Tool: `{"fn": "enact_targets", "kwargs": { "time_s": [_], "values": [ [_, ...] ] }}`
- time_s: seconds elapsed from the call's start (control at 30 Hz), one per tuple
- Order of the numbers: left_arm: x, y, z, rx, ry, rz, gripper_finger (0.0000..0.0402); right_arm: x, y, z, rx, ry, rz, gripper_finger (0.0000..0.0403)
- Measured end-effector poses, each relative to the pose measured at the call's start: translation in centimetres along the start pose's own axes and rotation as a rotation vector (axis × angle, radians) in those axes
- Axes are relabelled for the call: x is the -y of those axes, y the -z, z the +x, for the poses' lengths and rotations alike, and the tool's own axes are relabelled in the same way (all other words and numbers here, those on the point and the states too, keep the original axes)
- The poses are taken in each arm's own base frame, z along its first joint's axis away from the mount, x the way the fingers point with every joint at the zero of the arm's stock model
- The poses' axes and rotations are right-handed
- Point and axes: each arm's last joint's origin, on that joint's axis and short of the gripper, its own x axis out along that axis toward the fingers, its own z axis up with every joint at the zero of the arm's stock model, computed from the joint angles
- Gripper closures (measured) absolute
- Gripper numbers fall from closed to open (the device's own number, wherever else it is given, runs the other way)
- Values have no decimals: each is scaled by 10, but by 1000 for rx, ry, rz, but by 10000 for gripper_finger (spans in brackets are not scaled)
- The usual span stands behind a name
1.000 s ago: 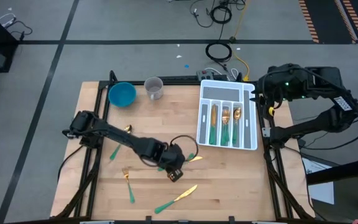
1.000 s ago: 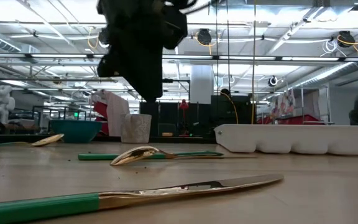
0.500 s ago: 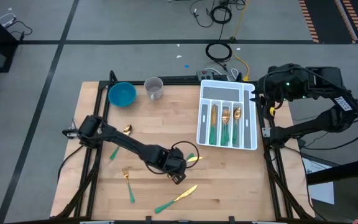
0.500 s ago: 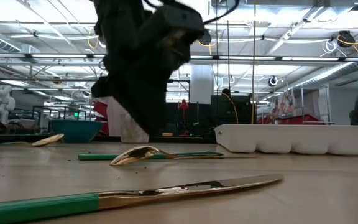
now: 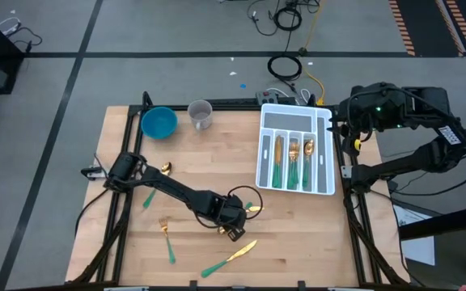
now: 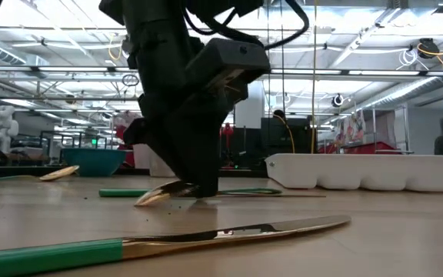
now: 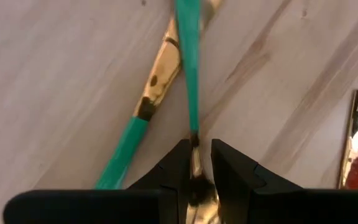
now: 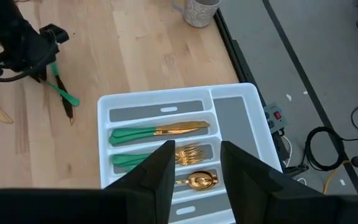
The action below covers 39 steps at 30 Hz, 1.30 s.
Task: Sort silverware
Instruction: Put the green spoon into the white cutlery tray
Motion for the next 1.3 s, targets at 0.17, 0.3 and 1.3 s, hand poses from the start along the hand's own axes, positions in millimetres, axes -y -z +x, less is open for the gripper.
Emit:
{"fn": "enact_targets", "kwargs": {
  "time_s": [0.17, 0.3, 1.3],
  "values": [
    [-1, 0, 11, -32, 13, 1, 329, 0, 1, -1, 3, 0, 3, 282],
    [-2, 0, 12, -52, 12, -9, 331, 0, 1, -1, 5, 0, 18, 282],
    [10, -57, -125, 421, 95, 17, 394, -1, 9, -14, 48, -124, 57, 282]
  ]
}}
